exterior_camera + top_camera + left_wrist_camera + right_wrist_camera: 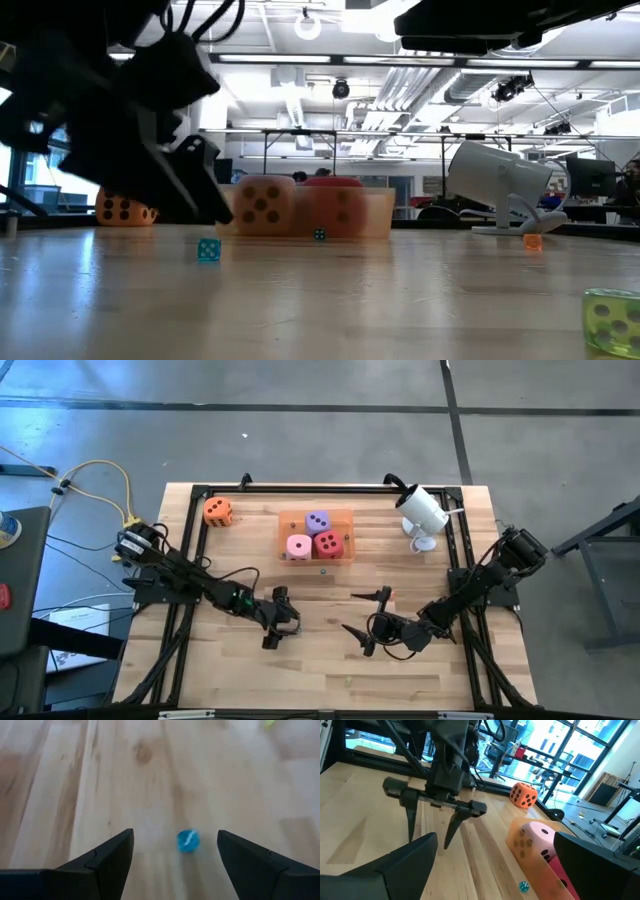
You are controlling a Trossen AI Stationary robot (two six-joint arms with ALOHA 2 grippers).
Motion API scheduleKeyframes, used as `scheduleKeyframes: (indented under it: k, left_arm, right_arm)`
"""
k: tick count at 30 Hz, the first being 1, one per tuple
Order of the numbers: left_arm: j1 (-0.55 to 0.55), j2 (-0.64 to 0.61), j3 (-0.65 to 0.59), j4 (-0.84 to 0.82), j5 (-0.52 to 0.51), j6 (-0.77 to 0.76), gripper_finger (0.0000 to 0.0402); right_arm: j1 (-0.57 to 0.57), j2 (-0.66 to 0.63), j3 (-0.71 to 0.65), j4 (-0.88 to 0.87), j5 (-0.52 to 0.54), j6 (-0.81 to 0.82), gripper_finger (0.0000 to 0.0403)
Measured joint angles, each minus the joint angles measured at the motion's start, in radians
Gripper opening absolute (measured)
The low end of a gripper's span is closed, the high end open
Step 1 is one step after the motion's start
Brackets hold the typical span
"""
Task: Pick & Place Dice
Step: Put the small light blue dice in the orange bin
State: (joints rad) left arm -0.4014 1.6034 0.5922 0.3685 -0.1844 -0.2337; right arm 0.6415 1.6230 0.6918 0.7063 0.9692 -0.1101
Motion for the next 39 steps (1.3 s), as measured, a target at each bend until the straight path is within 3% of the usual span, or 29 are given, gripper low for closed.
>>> scheduleKeyframes:
  k: [8, 16, 30, 39]
  left_arm:
    - [0.008, 0.044, 0.000, 0.069, 0.011, 0.097, 0.0280]
    - [0.008, 0.046, -0.001, 0.059, 0.013, 0.077, 0.0280]
    - [0.032, 0.158, 0.002, 0.163, 0.079, 0.039, 0.0279]
    - [0.037, 0.159, 0.002, 0.140, 0.083, -0.003, 0.0214]
  right_arm:
    - [0.000, 0.000, 0.000, -0.001, -0.004, 0.000, 0.0393]
    - [0.000, 0.000, 0.000, -0.016, -0.004, 0.009, 0.0393]
    - [-0.003, 0.000, 0.000, -0.019, -0.004, 0.012, 0.0393]
    - [-0.003, 0.000, 0.000, -0.021, -0.004, 0.012, 0.0393]
